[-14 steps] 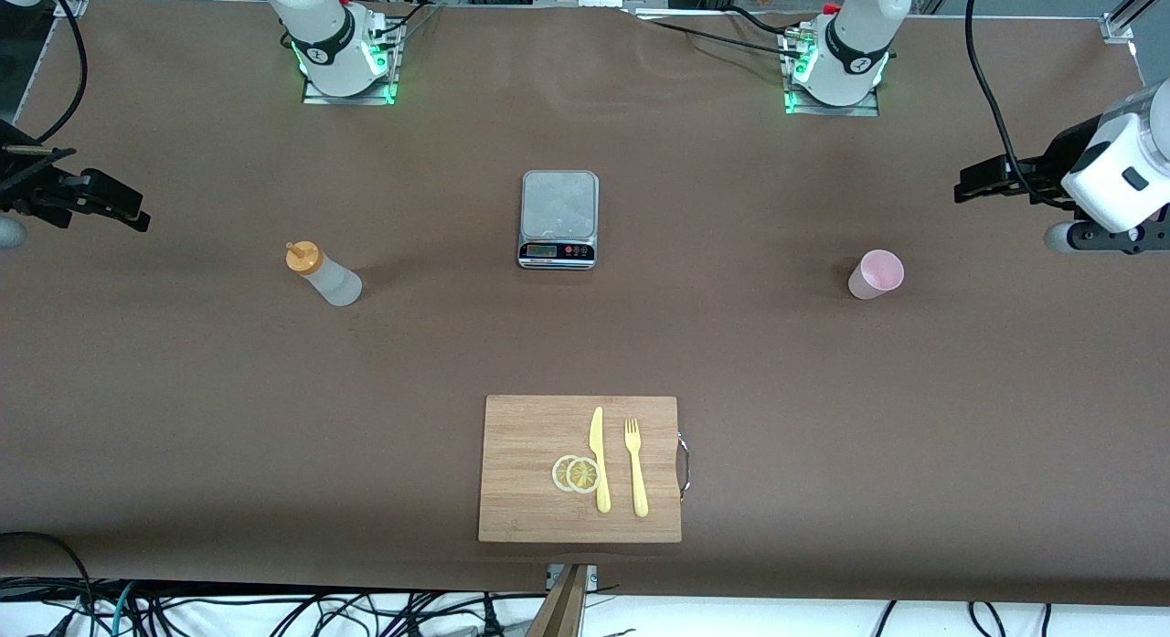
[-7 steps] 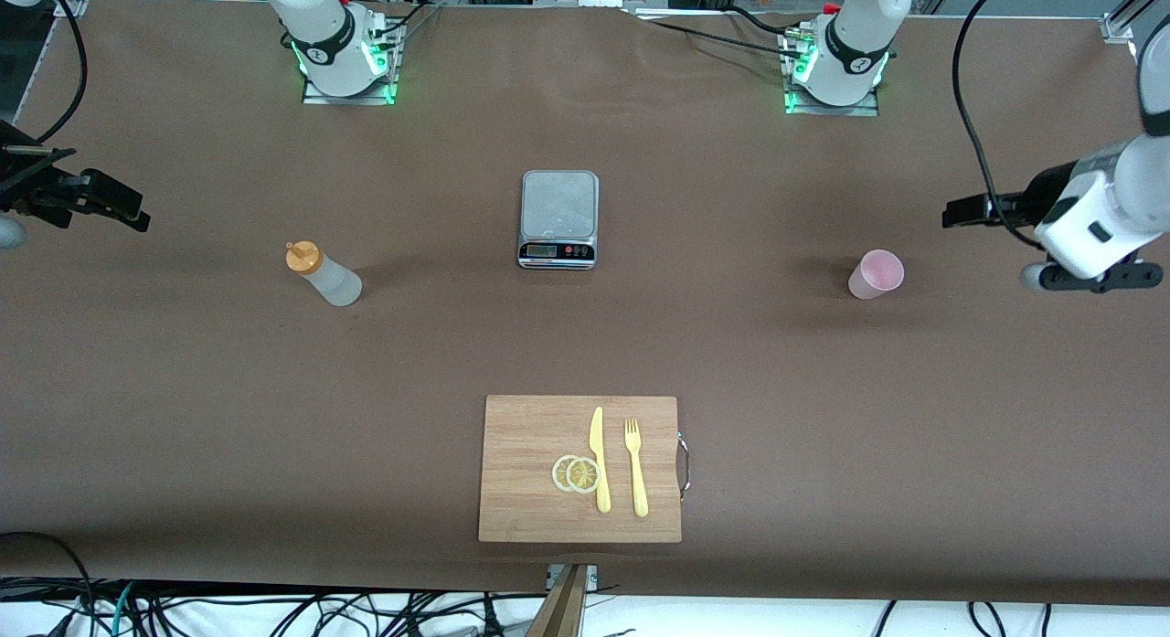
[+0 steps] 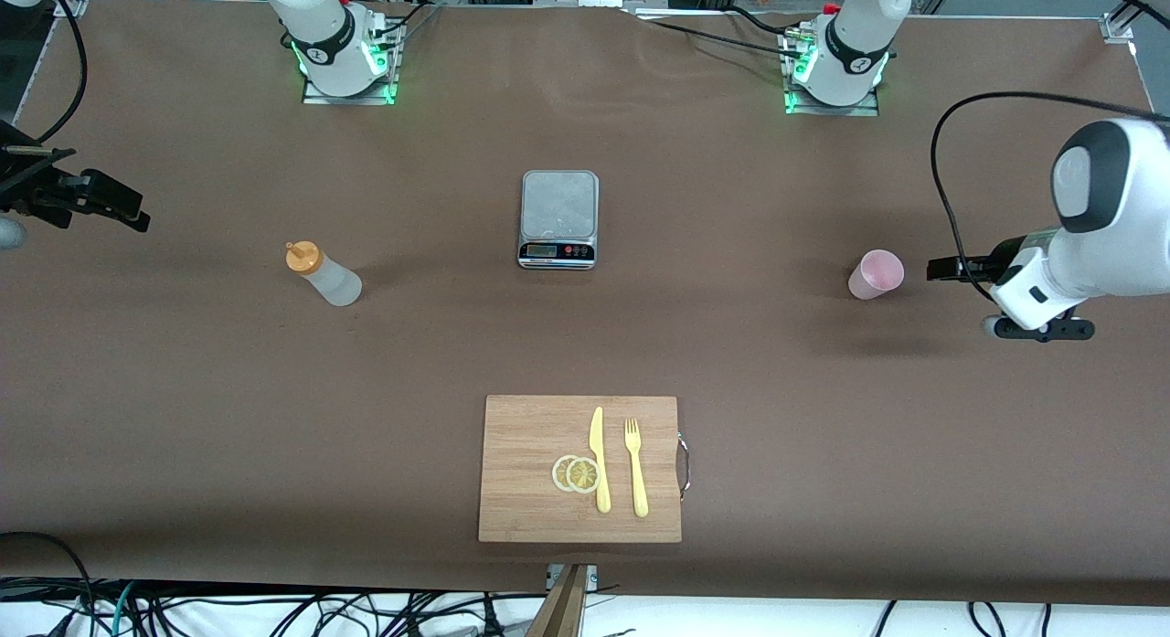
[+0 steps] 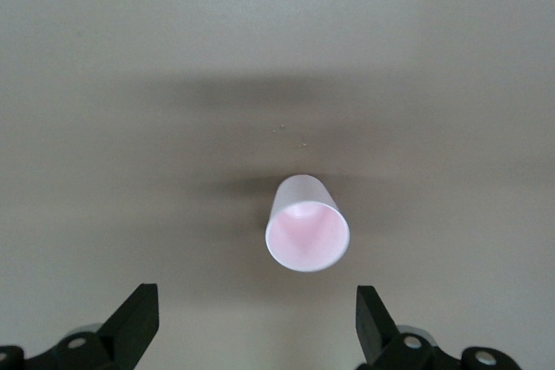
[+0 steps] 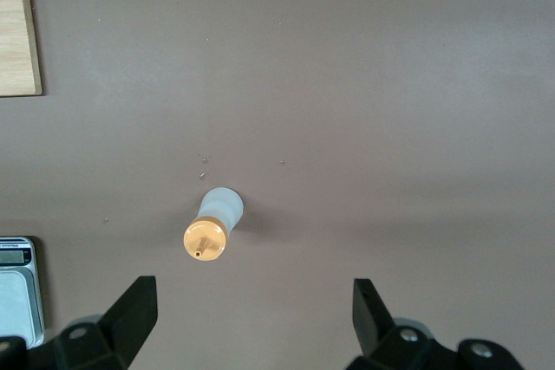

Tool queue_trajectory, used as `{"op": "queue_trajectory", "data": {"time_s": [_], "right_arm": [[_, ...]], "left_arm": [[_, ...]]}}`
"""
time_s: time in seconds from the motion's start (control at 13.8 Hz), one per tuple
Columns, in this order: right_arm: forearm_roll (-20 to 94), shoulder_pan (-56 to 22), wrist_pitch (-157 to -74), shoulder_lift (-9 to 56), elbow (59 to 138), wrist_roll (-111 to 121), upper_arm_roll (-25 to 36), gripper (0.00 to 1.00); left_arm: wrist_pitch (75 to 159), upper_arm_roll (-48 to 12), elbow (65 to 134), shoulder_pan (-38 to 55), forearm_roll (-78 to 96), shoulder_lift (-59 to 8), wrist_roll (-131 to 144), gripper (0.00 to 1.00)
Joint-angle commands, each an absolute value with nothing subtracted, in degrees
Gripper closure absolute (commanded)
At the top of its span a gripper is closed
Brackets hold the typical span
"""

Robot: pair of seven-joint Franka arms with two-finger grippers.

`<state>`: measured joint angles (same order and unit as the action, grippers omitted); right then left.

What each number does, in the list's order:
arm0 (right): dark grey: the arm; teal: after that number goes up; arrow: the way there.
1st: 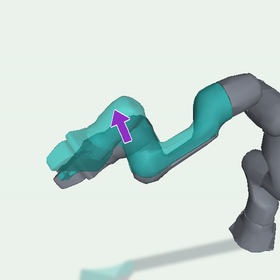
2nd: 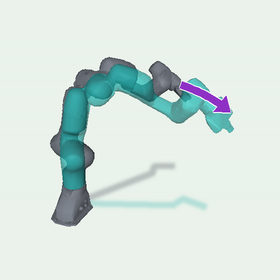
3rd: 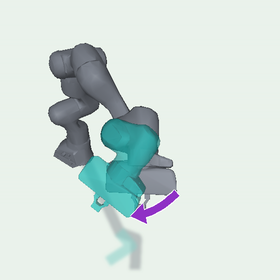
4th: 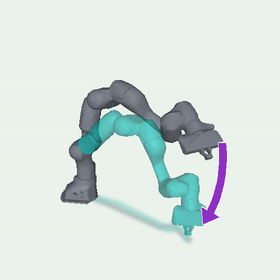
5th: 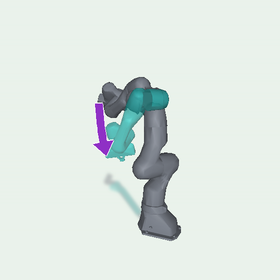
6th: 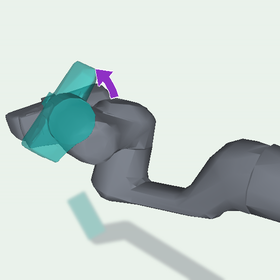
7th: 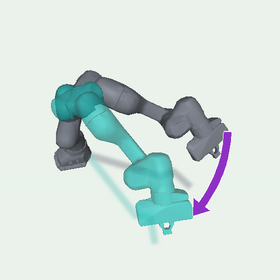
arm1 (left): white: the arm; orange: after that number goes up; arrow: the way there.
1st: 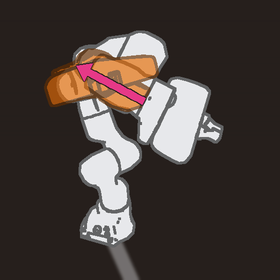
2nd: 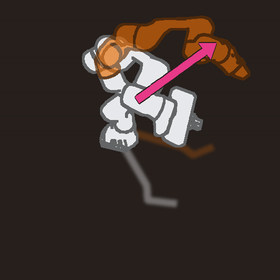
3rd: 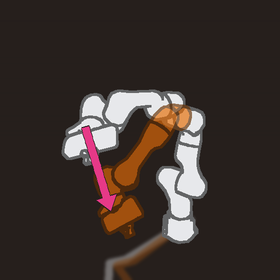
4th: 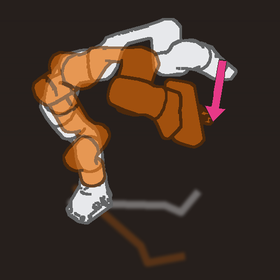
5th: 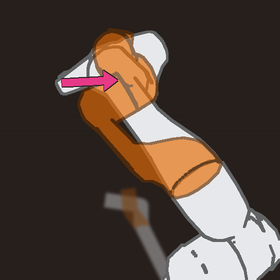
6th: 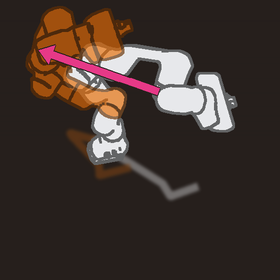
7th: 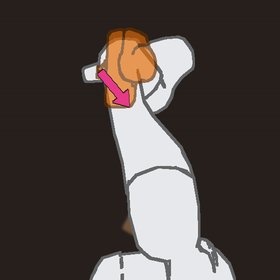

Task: Add sauce to pink cup with both arms
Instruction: 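Reach the left gripper down to the pink cup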

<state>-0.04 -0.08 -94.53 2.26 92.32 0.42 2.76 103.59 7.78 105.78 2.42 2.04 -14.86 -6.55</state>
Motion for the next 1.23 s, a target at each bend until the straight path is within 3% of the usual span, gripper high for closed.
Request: {"op": "queue_trajectory", "data": {"time_s": [0.0,0.43,0.87,1.16], "right_arm": [[1.1,0.1,-94.3,2.2,91.9,1.1,2.9,0.0],[1.1,0.1,-94.3,2.3,91.9,1.1,2.9,0.0],[1.1,0.1,-94.3,2.2,91.8,1.1,2.9,0.0],[1.1,0.1,-94.3,2.2,91.9,1.1,2.9,0.0]], "left_arm": [[111.2,7.6,114.1,2.5,1.3,-12.3,-8.9,0.01],[126.9,7.8,126.6,2.4,1.8,-11.6,-9.0,0.04],[132.4,7.8,130.7,2.5,1.9,-11.8,-9.7,0.06],[134.4,7.8,131.1,2.9,2.0,-13.1,-9.8,0.15]]}}
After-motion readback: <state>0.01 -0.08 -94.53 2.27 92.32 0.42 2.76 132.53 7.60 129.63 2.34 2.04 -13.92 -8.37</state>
